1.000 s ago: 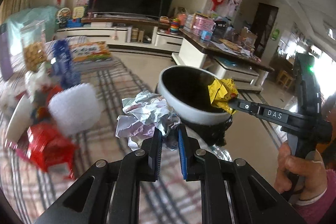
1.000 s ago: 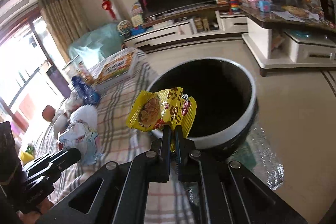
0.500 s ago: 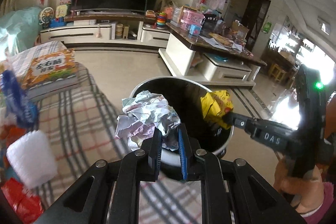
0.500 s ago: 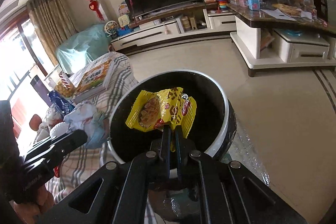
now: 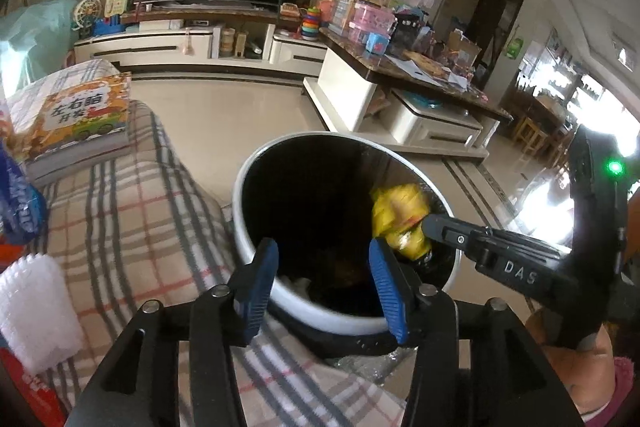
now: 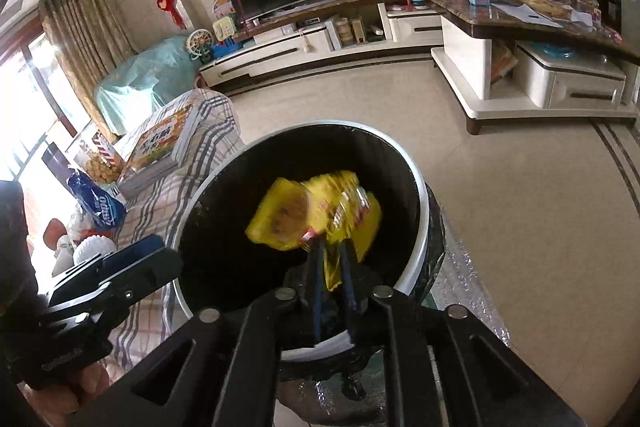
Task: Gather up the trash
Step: 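Carry the foil and yellow bag over the bin and open both tools, then grasp the red wrapper with the left tool while the right tool grasps the white foam net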
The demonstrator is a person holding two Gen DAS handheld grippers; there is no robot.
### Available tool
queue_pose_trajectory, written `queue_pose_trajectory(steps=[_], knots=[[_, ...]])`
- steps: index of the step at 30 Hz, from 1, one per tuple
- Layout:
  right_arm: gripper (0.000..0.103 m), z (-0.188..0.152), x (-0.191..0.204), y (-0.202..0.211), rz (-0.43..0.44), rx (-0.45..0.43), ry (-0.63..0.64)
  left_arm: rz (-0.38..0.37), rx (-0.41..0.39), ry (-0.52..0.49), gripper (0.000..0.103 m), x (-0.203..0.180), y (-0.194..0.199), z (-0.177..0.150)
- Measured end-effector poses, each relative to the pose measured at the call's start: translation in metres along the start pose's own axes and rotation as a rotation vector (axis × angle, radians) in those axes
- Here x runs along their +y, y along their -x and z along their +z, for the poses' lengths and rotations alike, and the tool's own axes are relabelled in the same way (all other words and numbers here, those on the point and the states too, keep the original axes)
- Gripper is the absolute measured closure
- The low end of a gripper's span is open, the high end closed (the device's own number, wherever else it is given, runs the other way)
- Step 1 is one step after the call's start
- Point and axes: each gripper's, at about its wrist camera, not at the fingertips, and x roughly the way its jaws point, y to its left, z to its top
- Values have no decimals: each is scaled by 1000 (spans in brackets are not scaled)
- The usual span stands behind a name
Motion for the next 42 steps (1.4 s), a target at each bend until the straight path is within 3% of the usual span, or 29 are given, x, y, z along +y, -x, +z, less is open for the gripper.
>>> queue_pose_trajectory(steps=[2, 9, 11, 14, 21, 30, 37, 42], knots=[[51, -1, -1, 4, 10, -14, -14, 12, -15, 11, 46, 1, 13, -8], [47, -8, 18, 23, 36, -59, -15, 42, -67, 62, 38, 9, 67, -48], [36, -15, 28, 29, 58, -69, -18, 55, -76, 78, 38, 14, 84, -61], [29, -26, 47, 35, 97, -80, -25, 74, -80, 102, 38, 20, 109, -81], [25, -53, 89, 33, 194, -49, -19, 173, -89, 152, 37, 36, 174, -128], [25, -74, 139, 18, 242, 8, 53, 292, -111, 272, 35, 60, 236, -180], [25, -82, 167, -4, 266, 53, 94, 316, -74, 284, 35, 52, 244, -181], [25, -80, 177, -25, 278, 85, 91, 284, -70, 310, 35, 55, 244, -171]])
